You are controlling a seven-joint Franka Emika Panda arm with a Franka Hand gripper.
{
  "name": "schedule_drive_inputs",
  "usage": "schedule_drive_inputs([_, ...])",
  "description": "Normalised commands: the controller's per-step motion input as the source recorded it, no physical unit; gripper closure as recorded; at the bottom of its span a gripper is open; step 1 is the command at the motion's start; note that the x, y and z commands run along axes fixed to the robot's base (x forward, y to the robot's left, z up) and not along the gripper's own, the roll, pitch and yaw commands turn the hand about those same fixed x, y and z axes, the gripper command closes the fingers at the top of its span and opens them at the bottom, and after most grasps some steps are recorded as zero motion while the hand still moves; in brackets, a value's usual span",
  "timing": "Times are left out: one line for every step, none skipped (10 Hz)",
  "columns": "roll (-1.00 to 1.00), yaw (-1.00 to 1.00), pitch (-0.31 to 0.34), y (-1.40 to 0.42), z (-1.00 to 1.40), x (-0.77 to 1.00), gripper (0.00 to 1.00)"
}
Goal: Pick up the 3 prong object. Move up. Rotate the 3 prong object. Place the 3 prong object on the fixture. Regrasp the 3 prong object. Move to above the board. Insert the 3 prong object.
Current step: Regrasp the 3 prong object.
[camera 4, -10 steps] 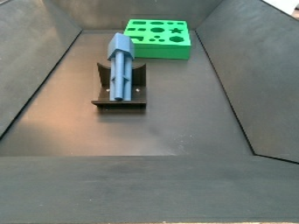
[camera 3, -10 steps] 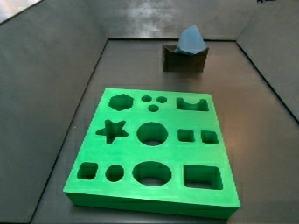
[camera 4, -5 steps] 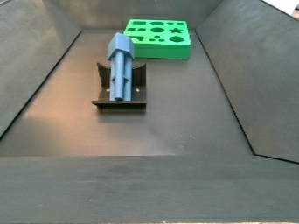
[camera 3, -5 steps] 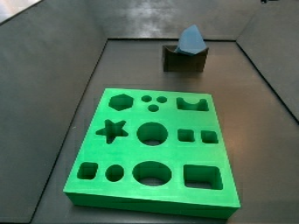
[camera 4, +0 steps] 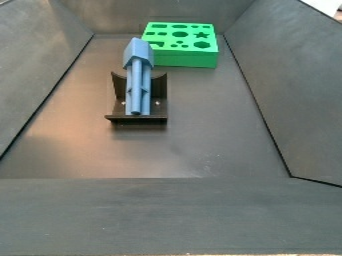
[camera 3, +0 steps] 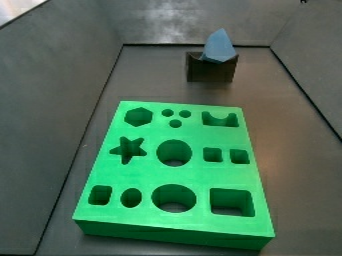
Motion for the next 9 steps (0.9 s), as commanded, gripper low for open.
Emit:
schedule_drive_inputs([0.15, 0.09, 0.043, -0.05, -0.03, 0.20, 0.00])
schedule_drive_inputs([0.15, 0.09, 0.046, -0.05, -0.03, 0.19, 0.00])
schedule_drive_inputs([0.14, 0.09, 0.050, -0.05, -0.03, 0.19, 0.00])
schedule_drive_inputs([0.14, 0.09, 0.052, -0.05, -0.03, 0.19, 0.00])
schedule_drive_inputs([0.14, 0.09, 0.054, -0.05, -0.03, 0.19, 0.00])
schedule_drive_inputs([0.14, 0.09, 0.055, -0.05, -0.03, 0.19, 0.00])
schedule_drive_inputs([0.14, 0.09, 0.055, -0.05, -0.03, 0.19, 0.00])
schedule_drive_inputs([0.14, 0.09, 0.056, -0.05, -0.03, 0.19, 0.00])
schedule_drive_inputs([0.14, 0.09, 0.056, -0.05, -0.03, 0.19, 0.00])
